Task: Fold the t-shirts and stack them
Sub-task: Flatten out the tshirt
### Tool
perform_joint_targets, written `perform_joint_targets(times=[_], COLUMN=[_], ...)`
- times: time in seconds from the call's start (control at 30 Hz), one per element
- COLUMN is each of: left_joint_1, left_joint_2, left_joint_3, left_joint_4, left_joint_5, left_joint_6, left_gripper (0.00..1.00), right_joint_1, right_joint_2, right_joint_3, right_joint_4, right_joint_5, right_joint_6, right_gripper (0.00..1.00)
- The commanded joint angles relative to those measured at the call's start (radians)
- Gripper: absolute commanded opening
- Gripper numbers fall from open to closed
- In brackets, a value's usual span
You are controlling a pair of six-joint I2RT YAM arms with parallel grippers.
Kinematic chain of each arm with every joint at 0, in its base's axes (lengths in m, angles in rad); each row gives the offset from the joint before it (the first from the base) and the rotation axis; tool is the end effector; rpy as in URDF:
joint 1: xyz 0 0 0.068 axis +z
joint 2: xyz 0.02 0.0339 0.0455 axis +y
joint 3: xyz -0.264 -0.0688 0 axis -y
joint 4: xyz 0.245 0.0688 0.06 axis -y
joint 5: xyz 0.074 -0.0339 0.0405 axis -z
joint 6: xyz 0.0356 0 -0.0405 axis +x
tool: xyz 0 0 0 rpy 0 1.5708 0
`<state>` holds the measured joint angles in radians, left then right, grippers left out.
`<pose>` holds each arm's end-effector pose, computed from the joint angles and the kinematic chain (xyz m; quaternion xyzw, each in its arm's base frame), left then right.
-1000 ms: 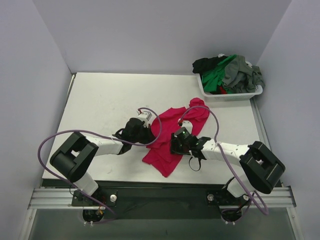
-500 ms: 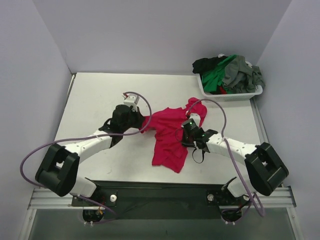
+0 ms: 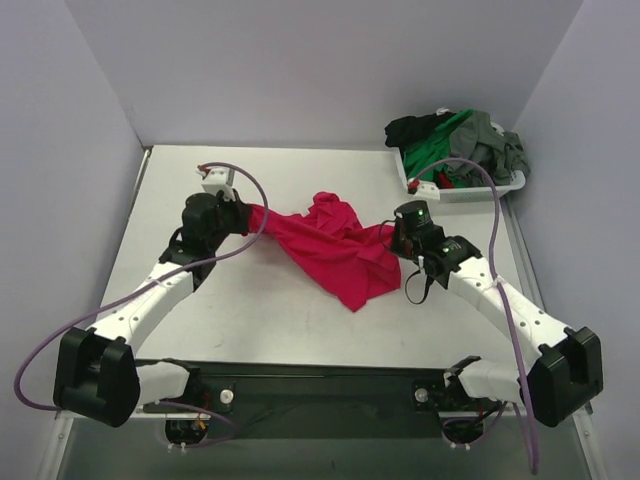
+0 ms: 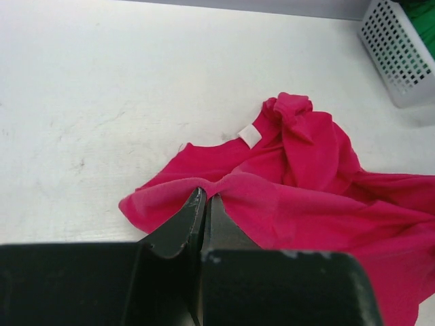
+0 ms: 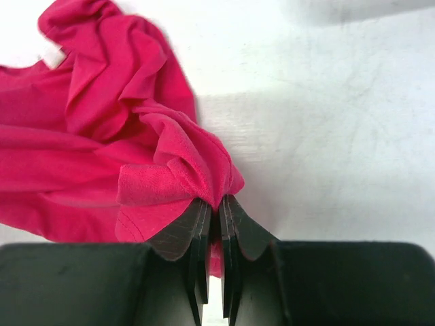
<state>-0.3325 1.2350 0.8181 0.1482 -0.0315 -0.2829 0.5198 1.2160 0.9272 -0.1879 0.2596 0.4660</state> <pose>0.2716 -0.0926 0.2893 0.0102 0.7953 -0.1716 0.5813 0.2446 0.1294 0.2991 0.0445 0.8484 0.1467 0.5067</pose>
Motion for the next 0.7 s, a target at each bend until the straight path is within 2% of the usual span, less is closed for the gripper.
perform_joint_targets(times=[0.0, 0.07, 0.2, 0.23, 0.27, 0.33, 0.43, 0.47, 0.5, 0.67], left_joint_1=[0.044, 0.084, 0.095, 0.095, 0.093, 0.093, 0.092, 0.092, 0.092, 0.095], left_joint_2=[0.029, 0.090, 0.181, 0.201, 0.208, 0.222, 0.227, 0.225, 0.224, 0.228], left_joint_3=[0.036, 0.053, 0.087, 0.092, 0.093, 0.093, 0.086, 0.079, 0.076, 0.037], left_joint_4=[-0.019, -0.035, -0.079, -0.082, -0.081, -0.081, -0.081, -0.081, -0.081, -0.117], left_joint_5=[-0.015, -0.011, -0.034, -0.031, -0.028, -0.022, -0.025, -0.033, -0.041, -0.116], left_joint_6=[0.025, 0.014, 0.013, 0.013, 0.008, -0.001, -0.013, -0.016, -0.021, -0.044], left_gripper=[0.00, 0.00, 0.00, 0.00, 0.03, 0.36, 0.72, 0.75, 0.76, 0.74], right_joint_1=[-0.032, -0.070, -0.101, -0.101, -0.101, -0.101, -0.099, -0.099, -0.101, -0.081], right_joint_2=[0.037, 0.085, 0.119, 0.117, 0.108, 0.096, 0.063, 0.053, 0.050, 0.080], right_joint_3=[0.056, 0.074, 0.070, 0.064, 0.058, 0.038, 0.002, -0.005, -0.010, 0.024], right_joint_4=[-0.048, -0.051, -0.067, -0.073, -0.079, -0.104, -0.117, -0.116, -0.114, -0.093], right_joint_5=[0.063, 0.064, 0.101, 0.128, 0.147, 0.176, 0.213, 0.211, 0.204, 0.135], right_joint_6=[-0.043, -0.049, -0.043, -0.041, -0.038, -0.030, -0.020, -0.014, -0.012, -0.023], right_gripper=[0.08, 0.08, 0.10, 0.12, 0.19, 0.31, 0.44, 0.50, 0.52, 0.53])
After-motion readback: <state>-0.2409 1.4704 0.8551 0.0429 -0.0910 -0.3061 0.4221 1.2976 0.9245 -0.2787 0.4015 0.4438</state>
